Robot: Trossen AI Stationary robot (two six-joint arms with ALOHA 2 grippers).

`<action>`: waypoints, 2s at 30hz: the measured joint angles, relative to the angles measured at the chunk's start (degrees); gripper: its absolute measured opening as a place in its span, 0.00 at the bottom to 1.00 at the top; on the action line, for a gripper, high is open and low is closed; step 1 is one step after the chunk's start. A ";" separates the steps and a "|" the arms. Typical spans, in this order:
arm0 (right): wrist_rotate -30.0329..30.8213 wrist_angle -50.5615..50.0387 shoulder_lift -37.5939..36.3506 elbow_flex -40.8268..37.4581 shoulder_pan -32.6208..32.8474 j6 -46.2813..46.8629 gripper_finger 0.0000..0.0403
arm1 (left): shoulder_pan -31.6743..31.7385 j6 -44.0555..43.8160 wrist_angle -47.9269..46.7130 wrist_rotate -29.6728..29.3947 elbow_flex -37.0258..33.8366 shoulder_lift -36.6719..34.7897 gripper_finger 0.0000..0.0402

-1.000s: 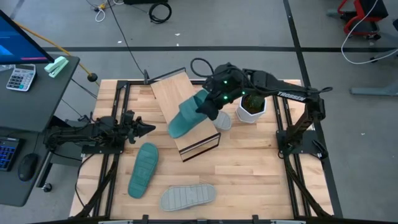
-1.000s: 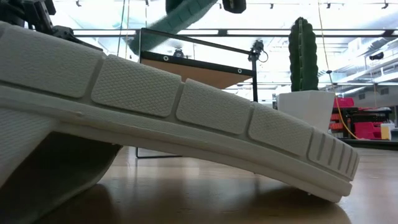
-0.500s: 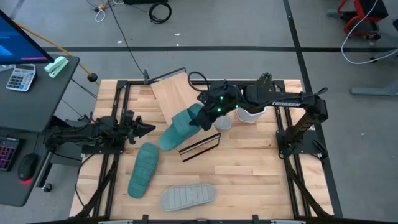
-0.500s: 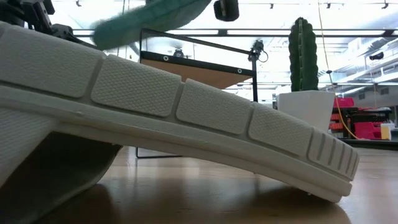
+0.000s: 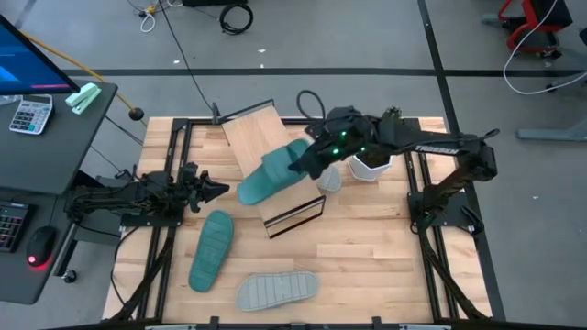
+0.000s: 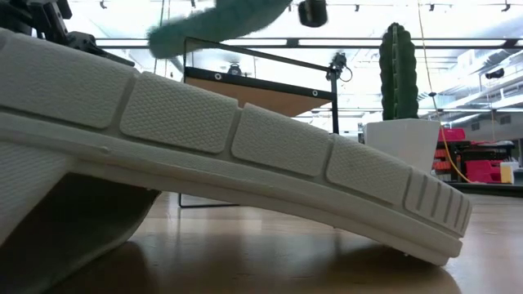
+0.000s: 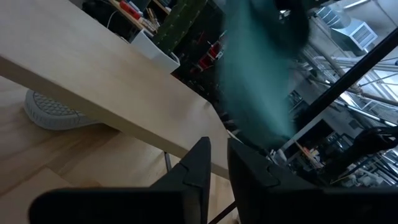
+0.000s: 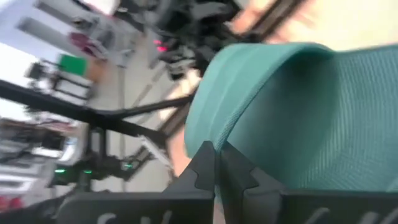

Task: Pick and place slides into the shelf
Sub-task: Put the right green slipper on the shelf

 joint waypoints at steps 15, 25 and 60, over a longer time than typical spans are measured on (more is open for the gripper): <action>-1.61 -6.76 -0.48 -0.02 -0.79 -0.68 0.01 | 0.00 0.13 0.07 0.09 0.00 0.00 0.16; -5.61 -6.79 -0.46 -0.02 -0.95 0.01 0.01 | -0.02 0.61 0.02 0.13 0.00 0.00 0.17; -4.59 -6.46 -0.53 -14.75 -1.64 -0.85 0.01 | -0.01 0.61 -0.15 0.13 0.00 0.00 0.19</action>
